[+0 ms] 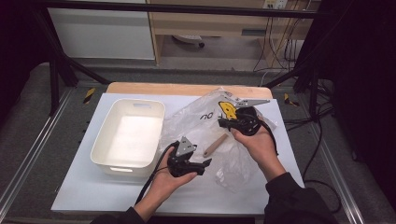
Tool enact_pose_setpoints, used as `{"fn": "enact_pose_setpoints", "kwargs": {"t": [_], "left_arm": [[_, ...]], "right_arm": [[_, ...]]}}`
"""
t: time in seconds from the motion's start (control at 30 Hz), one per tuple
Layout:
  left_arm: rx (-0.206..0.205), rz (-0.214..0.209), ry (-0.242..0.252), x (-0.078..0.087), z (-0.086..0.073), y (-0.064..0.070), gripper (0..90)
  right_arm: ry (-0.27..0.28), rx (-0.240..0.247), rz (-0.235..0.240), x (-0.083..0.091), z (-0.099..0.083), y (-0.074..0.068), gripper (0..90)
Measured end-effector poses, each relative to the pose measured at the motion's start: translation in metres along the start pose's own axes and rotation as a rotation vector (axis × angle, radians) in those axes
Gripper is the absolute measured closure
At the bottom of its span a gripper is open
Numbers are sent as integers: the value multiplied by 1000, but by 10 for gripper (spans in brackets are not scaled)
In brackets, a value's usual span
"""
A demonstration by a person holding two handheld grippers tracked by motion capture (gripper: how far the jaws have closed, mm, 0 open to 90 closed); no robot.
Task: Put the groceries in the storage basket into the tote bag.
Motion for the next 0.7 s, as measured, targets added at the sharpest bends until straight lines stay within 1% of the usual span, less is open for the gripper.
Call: {"fn": "enact_pose_setpoints", "kwargs": {"t": [0.1,0.17,0.2,0.27,0.37,0.53,0.7], "left_arm": [[28,2,4,4,-1,0,254],[21,5,-2,8,-2,2,254],[21,4,-1,11,-2,2,253],[34,5,13,16,-1,1,254],[36,18,32,23,3,0,253],[58,18,55,30,7,-2,249],[58,44,78,35,10,-7,234]], "right_arm": [[-12,-5,10,-6,-8,-1,900],[-17,-17,16,-9,-14,-3,900],[-19,-10,17,-10,-17,-4,900],[-25,-13,16,-12,-23,-6,900],[-35,-11,19,-17,-35,-8,900],[-47,-26,21,-23,-55,-10,900],[-57,-41,16,-27,-72,-8,900]]}}
Point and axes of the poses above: each handheld gripper's, and its own axes: x roughly backward along the jaws, z roughly out of its top, y roughly to its right, the point moved 3 cm from there along -x, roughly forward along the jaws, and after that the axes turned 1 degree about x, right-handed, at the moved point
